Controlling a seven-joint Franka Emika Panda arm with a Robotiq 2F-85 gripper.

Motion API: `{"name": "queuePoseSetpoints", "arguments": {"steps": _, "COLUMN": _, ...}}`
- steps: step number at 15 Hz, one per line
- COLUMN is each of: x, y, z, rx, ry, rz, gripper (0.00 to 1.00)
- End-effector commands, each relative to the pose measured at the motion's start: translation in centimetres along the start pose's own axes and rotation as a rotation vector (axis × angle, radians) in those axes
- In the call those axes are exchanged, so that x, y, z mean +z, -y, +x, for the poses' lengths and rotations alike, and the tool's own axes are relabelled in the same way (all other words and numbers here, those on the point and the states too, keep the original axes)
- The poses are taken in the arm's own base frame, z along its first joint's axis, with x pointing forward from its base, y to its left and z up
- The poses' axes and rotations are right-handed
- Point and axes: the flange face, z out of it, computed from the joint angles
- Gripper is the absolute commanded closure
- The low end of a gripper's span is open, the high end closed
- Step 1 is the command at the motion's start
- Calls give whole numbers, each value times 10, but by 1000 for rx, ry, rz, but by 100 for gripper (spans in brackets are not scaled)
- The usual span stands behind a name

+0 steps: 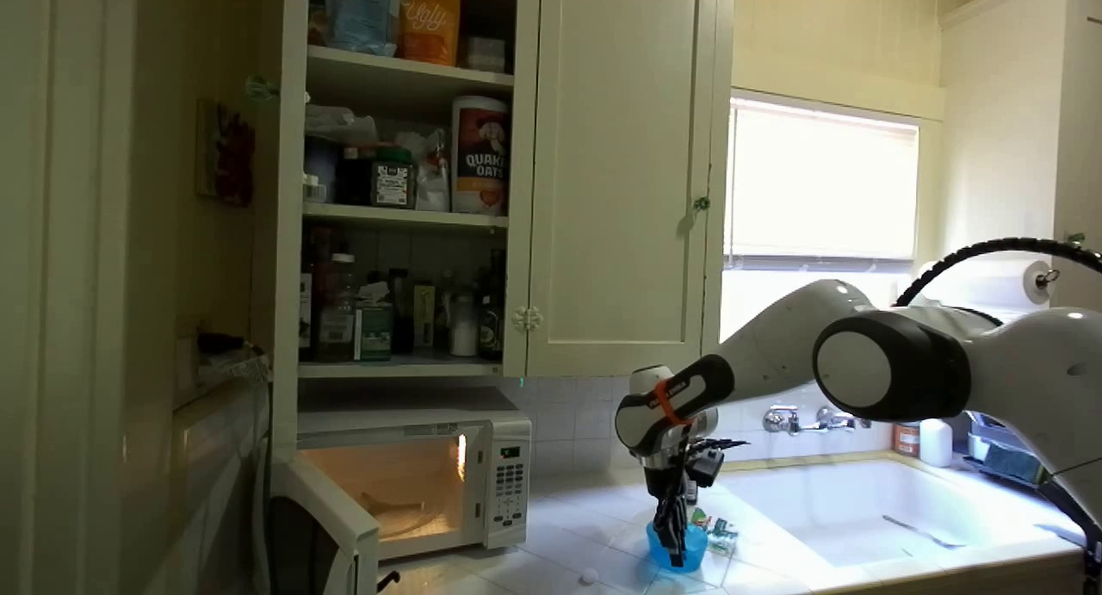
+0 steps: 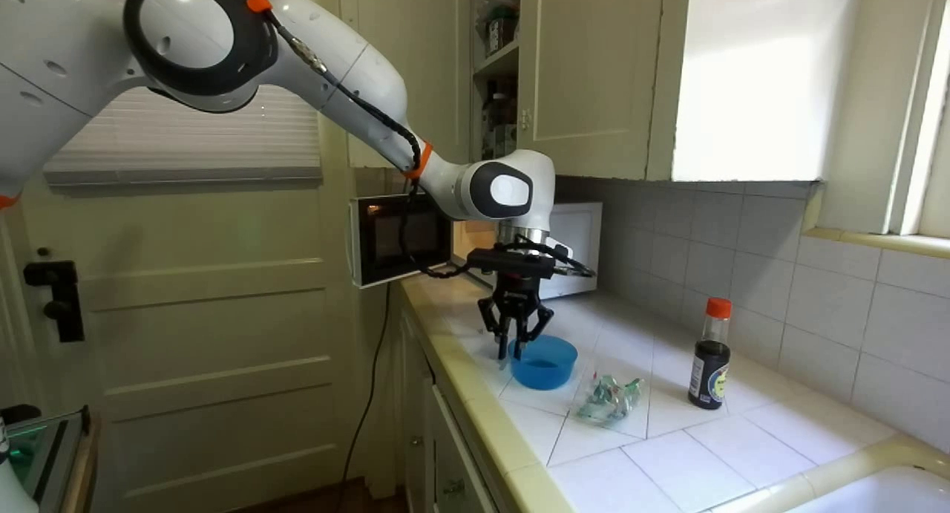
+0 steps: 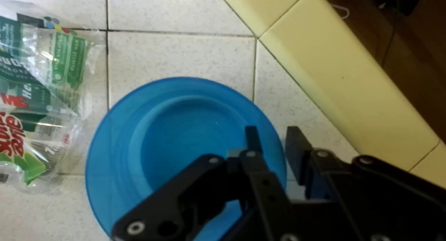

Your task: Put the blue bowl in the bottom compartment of the top cabinet

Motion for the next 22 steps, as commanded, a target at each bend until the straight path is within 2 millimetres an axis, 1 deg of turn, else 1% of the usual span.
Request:
{"name": "queuePoseSetpoints", "arguments": {"steps": 1, "x": -16, "y": 9, "z": 6, "rx": 45, "ry": 29, "rz": -66, "gripper": 100}}
{"name": "queuePoseSetpoints", "arguments": {"steps": 5, "x": -22, "y": 18, "z": 13, "rx": 64, "ry": 74, "rz": -99, "gripper": 99}}
{"name": "queuePoseSetpoints", "arguments": {"steps": 7, "x": -26, "y": 35, "z": 12, "rx": 17, "ry": 127, "rz": -119, "gripper": 99}}
{"name": "queuePoseSetpoints", "arguments": {"steps": 8, "x": -28, "y": 50, "z": 11, "rx": -43, "ry": 190, "rz": -142, "gripper": 99}}
{"name": "queuePoseSetpoints", "arguments": {"steps": 10, "x": -32, "y": 75, "z": 11, "rx": -90, "ry": 270, "rz": -196, "gripper": 99}}
{"name": "queuePoseSetpoints", "arguments": {"steps": 13, "x": -47, "y": 124, "z": 10, "rx": -205, "ry": 357, "rz": -293, "gripper": 99}}
{"name": "queuePoseSetpoints", "arguments": {"steps": 15, "x": -57, "y": 155, "z": 9, "rx": -295, "ry": 377, "rz": -374, "gripper": 99}}
{"name": "queuePoseSetpoints", "arguments": {"steps": 17, "x": -66, "y": 186, "z": -1, "rx": -391, "ry": 365, "rz": -457, "gripper": 99}}
{"name": "queuePoseSetpoints", "arguments": {"steps": 19, "x": -79, "y": 206, "z": -15, "rx": -481, "ry": 361, "rz": -530, "gripper": 99}}
{"name": "queuePoseSetpoints", "arguments": {"steps": 21, "x": -89, "y": 213, "z": -38, "rx": -569, "ry": 383, "rz": -592, "gripper": 99}}
{"name": "queuePoseSetpoints", "arguments": {"steps": 22, "x": -98, "y": 214, "z": -49, "rx": -611, "ry": 385, "rz": -623, "gripper": 99}}
